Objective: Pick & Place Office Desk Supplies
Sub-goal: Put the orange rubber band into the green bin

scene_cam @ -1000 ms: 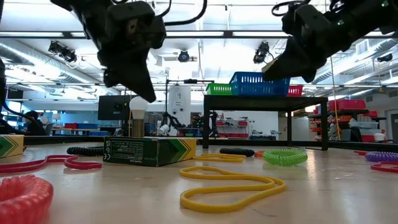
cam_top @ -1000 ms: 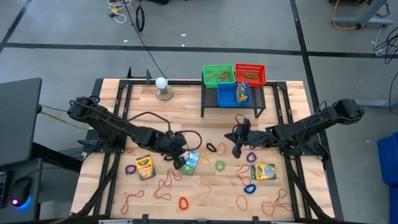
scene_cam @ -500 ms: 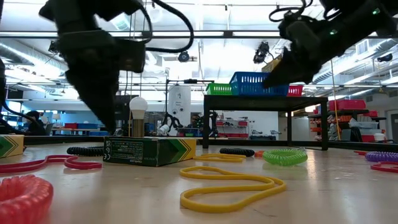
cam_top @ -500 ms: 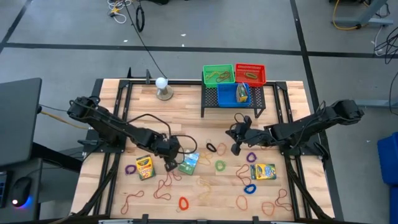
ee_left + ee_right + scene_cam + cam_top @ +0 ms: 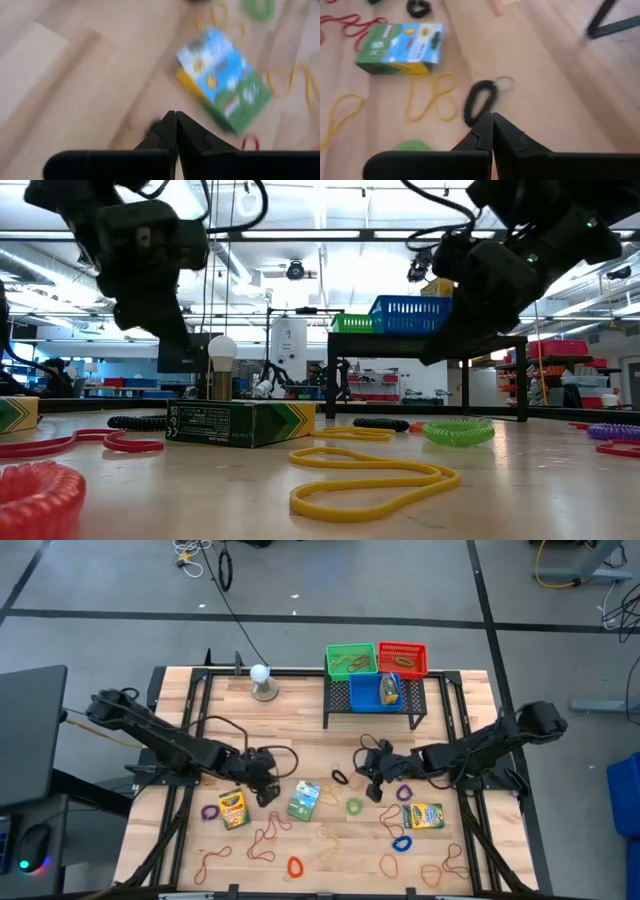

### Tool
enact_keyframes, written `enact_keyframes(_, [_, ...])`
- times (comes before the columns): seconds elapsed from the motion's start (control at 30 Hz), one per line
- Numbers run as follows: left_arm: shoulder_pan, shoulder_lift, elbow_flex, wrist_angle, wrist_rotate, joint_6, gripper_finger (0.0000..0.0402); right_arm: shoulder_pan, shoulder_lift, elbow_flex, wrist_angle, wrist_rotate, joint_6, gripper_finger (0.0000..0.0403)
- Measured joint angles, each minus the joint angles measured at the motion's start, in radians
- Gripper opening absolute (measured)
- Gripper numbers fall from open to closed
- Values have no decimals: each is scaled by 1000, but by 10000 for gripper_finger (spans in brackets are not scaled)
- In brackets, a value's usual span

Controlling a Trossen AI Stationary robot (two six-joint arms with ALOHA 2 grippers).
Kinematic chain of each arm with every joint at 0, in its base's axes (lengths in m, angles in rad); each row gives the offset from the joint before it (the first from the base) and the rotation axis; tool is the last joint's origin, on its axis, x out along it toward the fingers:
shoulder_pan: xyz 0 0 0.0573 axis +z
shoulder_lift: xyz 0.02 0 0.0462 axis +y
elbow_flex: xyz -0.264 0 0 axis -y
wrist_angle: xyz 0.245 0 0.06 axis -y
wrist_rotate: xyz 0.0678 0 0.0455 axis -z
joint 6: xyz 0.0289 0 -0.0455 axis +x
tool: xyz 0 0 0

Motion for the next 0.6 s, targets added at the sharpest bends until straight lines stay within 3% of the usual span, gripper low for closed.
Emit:
enact_keyframes(0.13, [-11,-8,-13,3,-62,3,7,10,32,31,-24,-14,3,4])
enact_keyframes(0.23, [-2,-7,-62,114,-78,-8,6,27,47,60,-125,8,13,9])
enact_keyframes(0.4, [20,-7,-176,383,-76,63,4,46,70,133,-336,84,59,57])
enact_keyframes(0.6, [55,-6,-232,535,-19,173,5,-6,136,146,-277,34,102,106])
